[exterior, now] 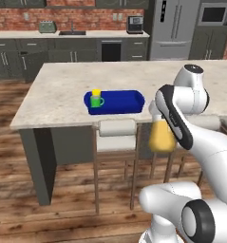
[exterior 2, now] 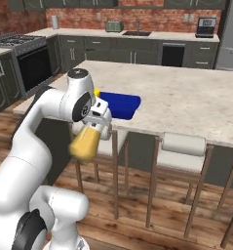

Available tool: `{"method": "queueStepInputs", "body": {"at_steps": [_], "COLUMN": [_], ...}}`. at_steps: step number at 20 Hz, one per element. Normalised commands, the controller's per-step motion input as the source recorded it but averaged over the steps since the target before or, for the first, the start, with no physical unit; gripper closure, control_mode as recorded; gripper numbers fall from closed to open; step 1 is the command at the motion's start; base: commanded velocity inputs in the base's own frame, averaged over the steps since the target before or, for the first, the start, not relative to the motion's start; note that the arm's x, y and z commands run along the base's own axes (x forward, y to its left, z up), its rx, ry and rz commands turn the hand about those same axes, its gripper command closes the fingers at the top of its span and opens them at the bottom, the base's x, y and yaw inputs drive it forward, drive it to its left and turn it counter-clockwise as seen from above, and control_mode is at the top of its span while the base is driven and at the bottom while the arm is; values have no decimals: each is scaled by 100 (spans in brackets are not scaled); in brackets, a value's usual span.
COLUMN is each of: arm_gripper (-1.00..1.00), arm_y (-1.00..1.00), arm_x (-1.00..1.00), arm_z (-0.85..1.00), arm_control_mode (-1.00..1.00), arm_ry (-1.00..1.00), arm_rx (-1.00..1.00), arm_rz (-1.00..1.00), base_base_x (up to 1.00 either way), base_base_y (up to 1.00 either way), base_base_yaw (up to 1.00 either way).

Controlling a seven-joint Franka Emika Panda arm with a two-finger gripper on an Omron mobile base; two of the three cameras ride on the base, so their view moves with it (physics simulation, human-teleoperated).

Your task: There is a tray on the dining counter. Grab the cup, mug, and pitcher and place them on the tray. The pitcher may be placed next to the tray if it cannot fit the tray.

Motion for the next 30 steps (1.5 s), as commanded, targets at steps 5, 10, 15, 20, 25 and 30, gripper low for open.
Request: {"method": "queueStepInputs", "body": {"at_steps": [5,10,15,20,25,30], "arm_gripper": [100,100,100,100,100,100], "arm_y": [0,0,0,0,0,0], "arm_x": [0,0,0,0,0,0], "arm_z": [0,0,0,0,0,0], "arm_control_mode": [100,100,100,100,100,100], "arm_ry": [0,0,0,0,0,0], "arm_rx": [0,0,0,0,0,0], "arm_rz": [0,0,0,0,0,0], "base_base_x": [52,69,54,35,28,26], "base_base_y": [-26,-11,-19,-22,-21,-22], "base_base_yaw": [12,10,4,3,4,3]}}
